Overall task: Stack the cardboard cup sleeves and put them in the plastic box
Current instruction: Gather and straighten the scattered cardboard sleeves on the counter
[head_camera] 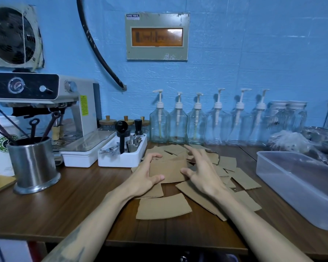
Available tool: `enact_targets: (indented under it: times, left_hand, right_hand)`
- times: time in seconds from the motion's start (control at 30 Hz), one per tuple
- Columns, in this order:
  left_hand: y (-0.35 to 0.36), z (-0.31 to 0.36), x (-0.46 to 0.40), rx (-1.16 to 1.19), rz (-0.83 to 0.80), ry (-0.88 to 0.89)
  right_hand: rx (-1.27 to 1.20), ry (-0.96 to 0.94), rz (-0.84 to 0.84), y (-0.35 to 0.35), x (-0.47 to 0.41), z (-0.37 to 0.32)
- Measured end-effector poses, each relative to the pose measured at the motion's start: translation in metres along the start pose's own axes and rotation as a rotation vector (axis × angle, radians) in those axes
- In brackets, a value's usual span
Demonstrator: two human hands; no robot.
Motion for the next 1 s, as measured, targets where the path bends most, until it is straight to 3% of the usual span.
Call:
enact_targets:
  times: [0.17,0.3,1.0]
  left_hand:
    - [0.002,-0.002,-0.001,-0.05,-0.008,-0.014]
    - [0.003,-0.001,-0.002,-0.05,0.003,-0.014]
    - [-0.007,0.005,0.001,-0.08,0.09,0.03]
  right_hand:
    - [0.072,-0.028,-0.245,0.021,-0.002,-0.001]
    - [0.035,-0.085,-0.158,0.012,-0.002,-0.007]
    - [0.125,-0.138,-0.204,0.018,-0.015,-0.019]
Point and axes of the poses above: each hand's wrist, its own x-axis away from the middle knuckle, its own y-axis out of the palm, z = x × y, the point moved 5 cm from there along -x, towards the middle knuckle, and after that the axes turned 4 degrees about -z, right-handed, at the moved point
